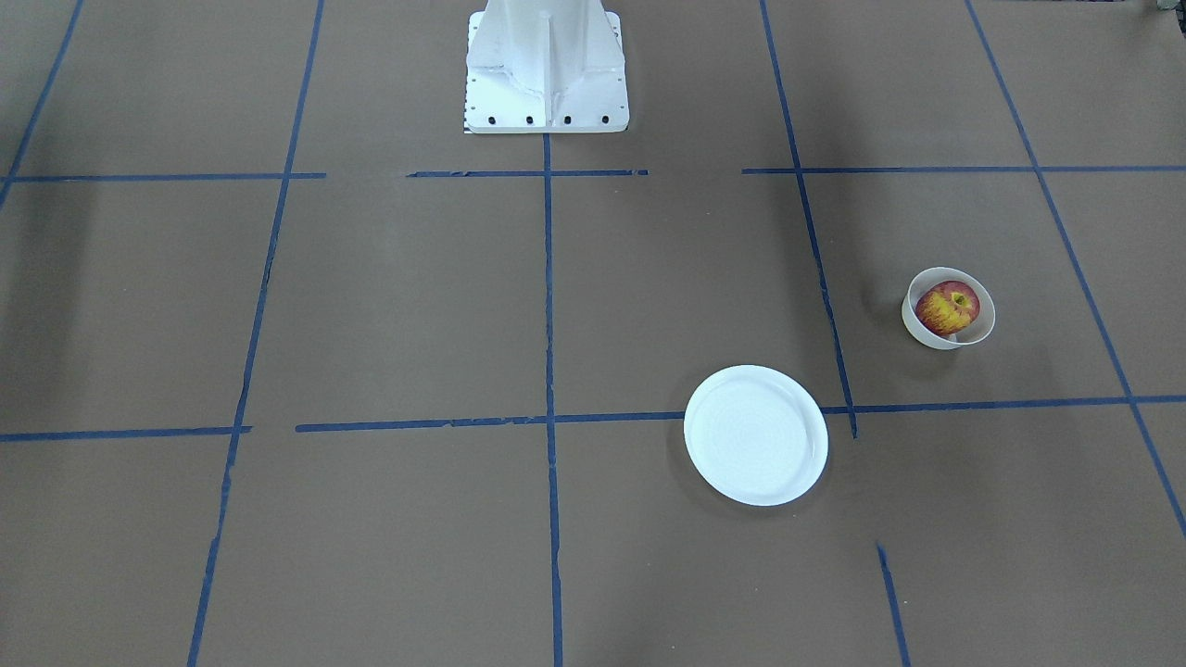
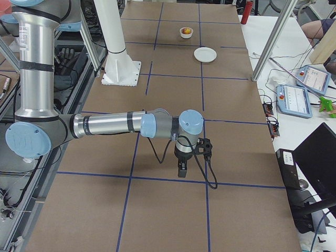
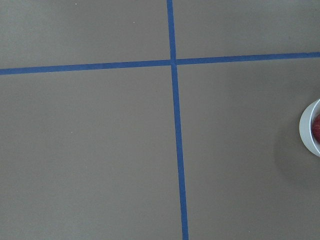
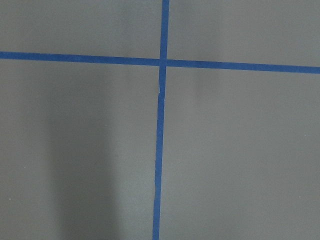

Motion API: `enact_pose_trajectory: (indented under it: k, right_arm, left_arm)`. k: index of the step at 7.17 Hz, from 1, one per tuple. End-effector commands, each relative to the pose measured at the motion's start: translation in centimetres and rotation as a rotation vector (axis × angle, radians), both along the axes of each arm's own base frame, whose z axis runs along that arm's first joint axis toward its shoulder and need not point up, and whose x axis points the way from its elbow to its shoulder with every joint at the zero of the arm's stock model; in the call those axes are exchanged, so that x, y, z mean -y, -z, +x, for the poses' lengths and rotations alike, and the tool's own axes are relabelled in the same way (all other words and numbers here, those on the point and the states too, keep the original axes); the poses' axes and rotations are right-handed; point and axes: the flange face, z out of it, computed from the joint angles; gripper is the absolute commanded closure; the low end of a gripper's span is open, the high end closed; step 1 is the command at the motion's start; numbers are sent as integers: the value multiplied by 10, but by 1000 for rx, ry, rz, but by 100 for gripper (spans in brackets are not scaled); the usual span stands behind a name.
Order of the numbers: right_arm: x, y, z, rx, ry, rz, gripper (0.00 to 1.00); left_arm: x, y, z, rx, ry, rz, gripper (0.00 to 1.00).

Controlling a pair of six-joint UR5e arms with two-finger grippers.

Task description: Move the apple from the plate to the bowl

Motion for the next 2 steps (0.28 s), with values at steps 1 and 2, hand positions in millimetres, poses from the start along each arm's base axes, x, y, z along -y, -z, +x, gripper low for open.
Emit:
enact_pose_trajectory:
  k: [1, 2]
  right_arm:
    - [0, 0, 0, 0, 0, -1, 0]
    - [0, 0, 0, 0, 0, -1, 0]
  left_arm:
    - [2, 5, 0, 1, -1, 13, 0]
    - [9, 14, 0, -2, -2, 34, 0]
